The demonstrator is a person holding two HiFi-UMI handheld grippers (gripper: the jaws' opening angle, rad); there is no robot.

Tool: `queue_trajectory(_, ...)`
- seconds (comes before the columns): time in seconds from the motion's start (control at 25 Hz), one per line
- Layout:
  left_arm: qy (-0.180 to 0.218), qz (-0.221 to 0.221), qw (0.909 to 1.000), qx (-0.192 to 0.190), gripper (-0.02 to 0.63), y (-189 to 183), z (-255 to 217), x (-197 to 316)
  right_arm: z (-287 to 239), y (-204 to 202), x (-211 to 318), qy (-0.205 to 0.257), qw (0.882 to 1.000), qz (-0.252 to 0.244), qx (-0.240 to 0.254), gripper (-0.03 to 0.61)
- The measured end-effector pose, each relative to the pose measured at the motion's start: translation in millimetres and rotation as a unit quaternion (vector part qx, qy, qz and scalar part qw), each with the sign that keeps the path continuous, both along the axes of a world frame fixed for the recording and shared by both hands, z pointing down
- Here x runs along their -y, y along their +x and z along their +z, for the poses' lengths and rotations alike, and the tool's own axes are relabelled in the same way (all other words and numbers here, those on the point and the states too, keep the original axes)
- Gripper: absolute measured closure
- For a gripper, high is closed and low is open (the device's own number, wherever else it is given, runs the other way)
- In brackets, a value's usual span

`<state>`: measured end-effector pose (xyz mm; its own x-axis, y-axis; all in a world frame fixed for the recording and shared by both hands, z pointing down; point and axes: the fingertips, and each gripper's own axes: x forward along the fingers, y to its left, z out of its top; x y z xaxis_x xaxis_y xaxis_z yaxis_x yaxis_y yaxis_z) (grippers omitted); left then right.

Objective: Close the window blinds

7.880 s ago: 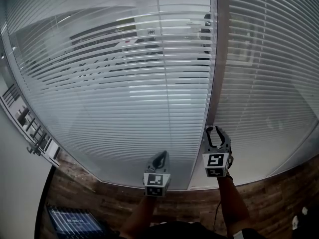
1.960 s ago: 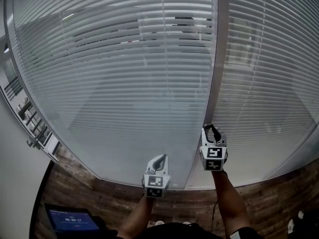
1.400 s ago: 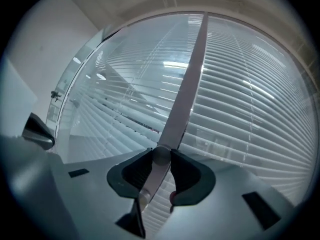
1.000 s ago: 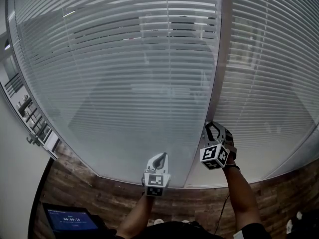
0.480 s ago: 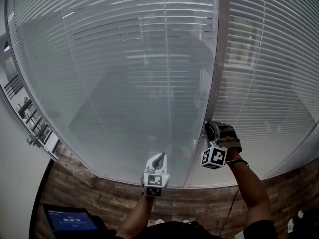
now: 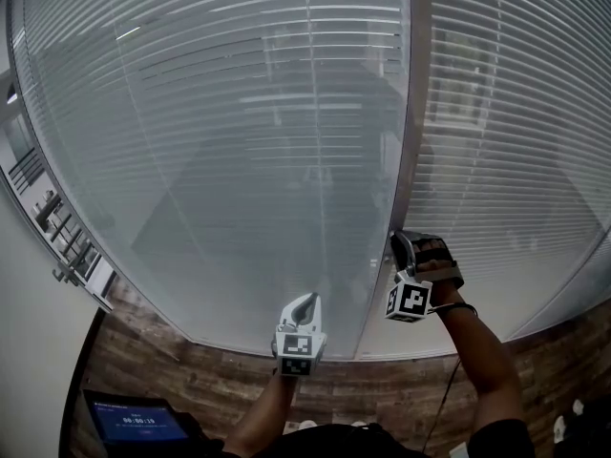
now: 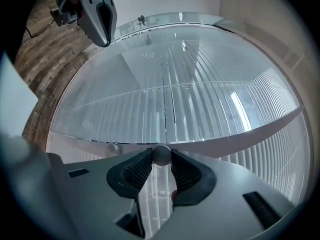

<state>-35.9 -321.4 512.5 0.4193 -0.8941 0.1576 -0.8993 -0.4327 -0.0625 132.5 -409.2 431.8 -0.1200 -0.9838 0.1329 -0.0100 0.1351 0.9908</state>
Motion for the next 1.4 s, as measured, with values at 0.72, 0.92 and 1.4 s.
queue_trajectory(0.72, 0.015, 0.013, 0.9998, 0.007, 0.620, 12.5, 6.4, -0.1, -12.4, 4.4, -3.0, -0.027, 0.883, 0.028, 0.468, 0.434)
queue_trajectory(0.92, -0.001, 0.010, 0.9999, 0.002, 0.620, 11.6, 2.0, -2.1, -14.1, 8.8, -2.8, -0.015, 0.888, 0.023, 0.460, 0.448)
queue_trajectory(1.4, 0.007, 0.003, 0.9999, 0.007, 0.620, 0.4, 0.0, 0.5, -6.5, 5.9, -1.5, 0.000, 0.971, 0.016, 0.237, 0.453)
